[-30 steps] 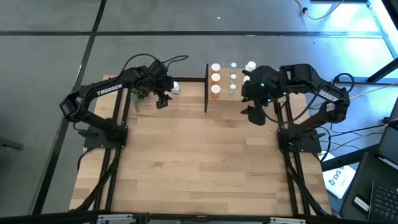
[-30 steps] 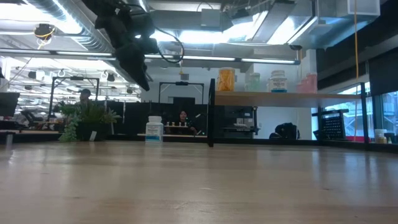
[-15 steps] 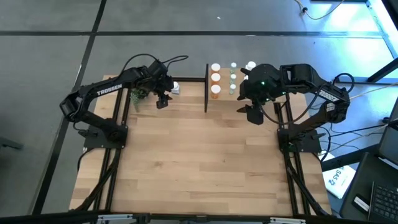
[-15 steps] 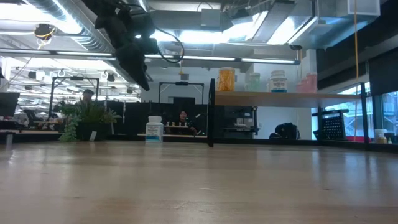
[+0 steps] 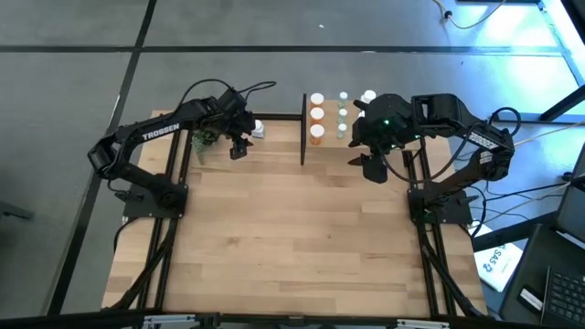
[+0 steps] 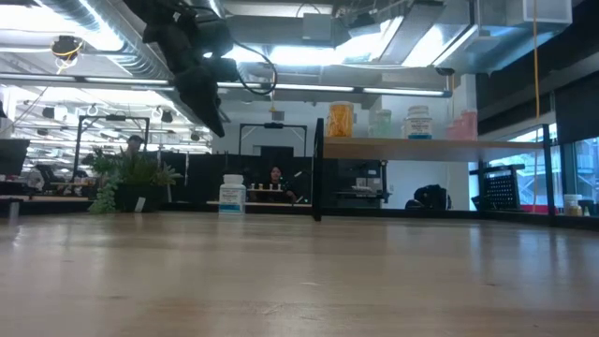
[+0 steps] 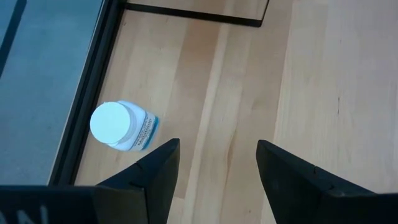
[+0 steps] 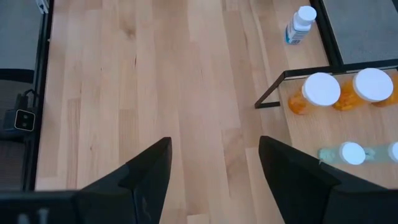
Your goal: Pick and place medicine bottles onto shelf by color
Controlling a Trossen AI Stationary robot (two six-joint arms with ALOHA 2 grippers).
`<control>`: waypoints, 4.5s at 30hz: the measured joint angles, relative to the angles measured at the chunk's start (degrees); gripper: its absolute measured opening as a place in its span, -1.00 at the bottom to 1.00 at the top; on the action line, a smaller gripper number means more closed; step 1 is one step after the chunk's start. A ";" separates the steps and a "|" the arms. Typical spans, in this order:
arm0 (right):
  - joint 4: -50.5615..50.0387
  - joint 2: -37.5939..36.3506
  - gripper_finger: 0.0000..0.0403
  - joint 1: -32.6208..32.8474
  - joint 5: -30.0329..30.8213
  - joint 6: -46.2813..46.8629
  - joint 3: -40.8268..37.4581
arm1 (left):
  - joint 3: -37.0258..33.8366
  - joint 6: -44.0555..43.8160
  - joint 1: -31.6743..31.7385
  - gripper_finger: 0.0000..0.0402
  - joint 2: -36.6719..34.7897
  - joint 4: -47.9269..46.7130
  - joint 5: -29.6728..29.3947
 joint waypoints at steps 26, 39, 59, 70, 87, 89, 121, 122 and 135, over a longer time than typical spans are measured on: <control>-0.02 0.00 0.21 -0.01 0.02 -0.02 -0.02 | 0.02 -1.86 0.00 0.04 0.00 0.38 -2.84; -0.02 0.01 0.21 -0.01 0.02 -0.02 -0.02 | 0.17 5.91 1.01 0.70 2.16 7.82 -4.22; 0.13 0.02 0.21 0.00 0.02 0.04 -0.02 | 0.09 10.34 10.86 0.78 13.79 17.21 -0.82; 0.15 0.02 0.21 0.00 0.02 0.06 -0.02 | 0.08 11.28 11.91 0.78 18.33 19.60 -0.59; 0.15 0.02 0.21 0.00 0.02 0.08 -0.02 | 0.04 13.84 10.96 0.78 20.81 19.19 3.03; 0.15 0.02 0.21 -0.01 0.02 0.06 -0.02 | 0.04 13.83 10.59 0.78 20.81 18.63 3.46; 0.14 0.02 0.21 -0.01 0.02 0.10 -0.02 | 0.00 10.63 6.63 0.78 20.81 19.39 0.20; 0.15 0.02 0.21 0.00 0.02 0.17 -0.02 | 0.00 10.65 6.33 0.78 20.81 19.71 -0.27; 0.13 0.02 0.21 -0.01 0.02 0.14 -0.02 | 0.00 7.22 5.73 0.78 20.81 19.48 -4.27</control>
